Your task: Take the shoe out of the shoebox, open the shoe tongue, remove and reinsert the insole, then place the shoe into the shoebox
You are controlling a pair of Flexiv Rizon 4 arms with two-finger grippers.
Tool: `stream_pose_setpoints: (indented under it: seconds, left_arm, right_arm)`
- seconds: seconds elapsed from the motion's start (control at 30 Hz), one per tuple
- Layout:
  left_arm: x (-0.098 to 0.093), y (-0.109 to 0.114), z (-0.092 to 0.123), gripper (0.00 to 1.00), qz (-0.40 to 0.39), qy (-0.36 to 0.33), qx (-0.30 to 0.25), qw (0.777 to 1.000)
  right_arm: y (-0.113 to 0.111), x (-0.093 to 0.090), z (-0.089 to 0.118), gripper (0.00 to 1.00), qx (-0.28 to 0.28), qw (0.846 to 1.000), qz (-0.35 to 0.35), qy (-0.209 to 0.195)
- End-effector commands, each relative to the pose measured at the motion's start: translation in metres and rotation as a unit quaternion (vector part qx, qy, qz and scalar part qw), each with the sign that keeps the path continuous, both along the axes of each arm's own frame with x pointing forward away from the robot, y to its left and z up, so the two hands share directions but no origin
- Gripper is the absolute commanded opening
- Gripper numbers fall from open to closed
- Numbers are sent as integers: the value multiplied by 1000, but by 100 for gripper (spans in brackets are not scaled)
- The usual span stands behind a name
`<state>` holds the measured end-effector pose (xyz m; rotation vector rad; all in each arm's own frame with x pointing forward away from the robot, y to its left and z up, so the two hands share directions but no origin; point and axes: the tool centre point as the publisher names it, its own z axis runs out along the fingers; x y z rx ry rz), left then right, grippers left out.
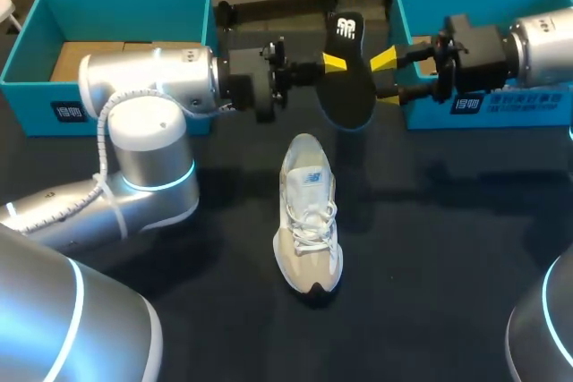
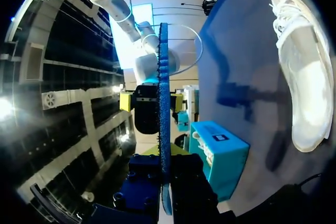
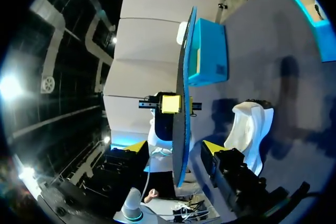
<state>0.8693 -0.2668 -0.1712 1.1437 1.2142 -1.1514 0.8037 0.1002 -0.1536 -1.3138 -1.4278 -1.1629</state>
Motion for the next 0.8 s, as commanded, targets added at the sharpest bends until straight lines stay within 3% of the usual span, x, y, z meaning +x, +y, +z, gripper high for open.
stream_pose_setpoints:
  seconds: [0.03,0.1,0.43,0.73,0.77,0.8]
  left_arm:
    - [3,-14,-2,0,4,-4,-8,1000]
    - [3,-17,-2,0,4,-4,-11,1000]
    - [-4,-26,2,0,-7,-1,-23,1000]
    - [-7,-24,1,0,-6,4,-24,1000]
    - [-7,-24,1,0,-6,4,-25,1000]
    - [-7,-24,2,0,-5,5,-26,1000]
  right_arm:
    - [6,3,-4,58,1,1000,9,8]
    - [9,4,-5,51,1,1000,12,11]
    - [18,10,-10,44,7,1000,18,15]
    - [17,10,-15,29,11,1000,15,17]
    - [17,11,-15,23,11,1000,15,18]
    - [17,11,-15,6,11,1000,14,18]
